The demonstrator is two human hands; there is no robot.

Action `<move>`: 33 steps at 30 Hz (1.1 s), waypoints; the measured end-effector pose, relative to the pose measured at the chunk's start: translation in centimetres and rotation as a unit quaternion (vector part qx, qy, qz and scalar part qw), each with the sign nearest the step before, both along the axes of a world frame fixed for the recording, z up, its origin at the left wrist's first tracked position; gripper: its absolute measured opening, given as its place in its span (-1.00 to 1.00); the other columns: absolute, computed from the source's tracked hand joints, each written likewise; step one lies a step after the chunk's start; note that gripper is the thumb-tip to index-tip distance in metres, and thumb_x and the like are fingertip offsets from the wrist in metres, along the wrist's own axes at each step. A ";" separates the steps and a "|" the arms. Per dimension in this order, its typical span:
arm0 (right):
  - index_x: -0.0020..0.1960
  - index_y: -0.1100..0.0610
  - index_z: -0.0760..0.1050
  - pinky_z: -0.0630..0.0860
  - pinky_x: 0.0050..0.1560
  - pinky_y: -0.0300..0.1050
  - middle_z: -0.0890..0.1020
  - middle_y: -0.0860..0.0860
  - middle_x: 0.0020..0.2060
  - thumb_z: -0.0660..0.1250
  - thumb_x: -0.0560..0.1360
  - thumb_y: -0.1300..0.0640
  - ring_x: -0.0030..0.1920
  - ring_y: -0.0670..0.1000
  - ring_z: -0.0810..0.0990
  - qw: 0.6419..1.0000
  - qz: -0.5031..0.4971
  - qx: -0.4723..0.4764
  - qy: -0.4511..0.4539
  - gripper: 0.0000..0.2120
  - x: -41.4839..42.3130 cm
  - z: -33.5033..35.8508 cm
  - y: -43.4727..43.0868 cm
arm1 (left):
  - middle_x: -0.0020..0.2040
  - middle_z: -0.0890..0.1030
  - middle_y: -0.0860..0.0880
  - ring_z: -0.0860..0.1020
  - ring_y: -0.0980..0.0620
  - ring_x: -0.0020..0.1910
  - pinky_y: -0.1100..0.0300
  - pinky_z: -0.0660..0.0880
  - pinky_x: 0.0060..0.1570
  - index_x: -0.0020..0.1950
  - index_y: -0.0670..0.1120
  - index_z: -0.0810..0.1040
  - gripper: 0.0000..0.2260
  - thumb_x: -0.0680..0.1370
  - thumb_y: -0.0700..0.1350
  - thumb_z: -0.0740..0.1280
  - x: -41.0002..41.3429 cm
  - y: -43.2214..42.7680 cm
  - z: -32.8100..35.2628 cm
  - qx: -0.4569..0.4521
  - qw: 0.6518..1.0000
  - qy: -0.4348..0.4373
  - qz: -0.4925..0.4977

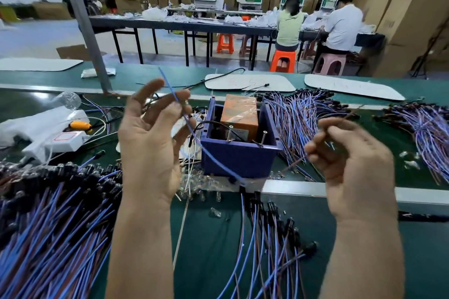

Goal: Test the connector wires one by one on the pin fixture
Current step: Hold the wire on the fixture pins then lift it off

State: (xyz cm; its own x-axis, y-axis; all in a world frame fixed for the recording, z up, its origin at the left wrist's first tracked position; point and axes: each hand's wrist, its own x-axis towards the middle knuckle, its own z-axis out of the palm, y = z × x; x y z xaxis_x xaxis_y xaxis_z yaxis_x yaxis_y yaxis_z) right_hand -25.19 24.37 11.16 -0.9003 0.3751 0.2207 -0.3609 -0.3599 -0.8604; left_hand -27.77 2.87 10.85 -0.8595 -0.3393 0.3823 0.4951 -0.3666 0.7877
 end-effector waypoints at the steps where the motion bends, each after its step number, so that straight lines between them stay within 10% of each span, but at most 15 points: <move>1: -0.20 0.20 0.55 0.43 -0.53 -0.30 0.53 -0.01 -0.52 0.15 0.58 0.33 -0.53 -0.04 0.53 0.999 0.005 0.032 -0.040 -0.73 -0.1 -0.2 -0.1 | -0.11 0.71 -0.01 0.64 0.10 -0.21 0.24 0.56 -0.27 -0.01 0.04 0.58 -0.77 0.51 -0.29 0.34 -0.1 0.2 -0.3 0.002 1.000 -0.020 -0.009; 13: -0.19 0.19 0.59 0.29 -0.60 -0.28 0.50 0.05 -0.47 0.22 0.59 0.27 -0.60 -0.09 0.45 0.903 0.057 0.298 -0.304 -0.76 -5.0 -6.9 -1.2 | -0.28 0.64 -0.12 0.63 0.08 -0.34 0.28 0.59 -0.26 -0.24 -0.11 0.61 -0.77 0.50 -0.41 0.33 -3.9 3.6 -6.5 -0.235 0.948 -0.216 -0.019; 33: -0.16 0.11 0.59 0.31 -0.58 -0.29 0.51 0.02 -0.47 0.21 0.58 0.24 -0.58 -0.11 0.46 0.899 0.069 0.335 -0.272 -0.77 -5.5 -7.1 -2.1 | -0.25 0.64 -0.09 0.61 0.11 -0.36 0.34 0.57 -0.28 -0.20 -0.11 0.61 -0.78 0.52 -0.39 0.32 -4.2 3.7 -7.5 -0.290 0.928 -0.232 -0.033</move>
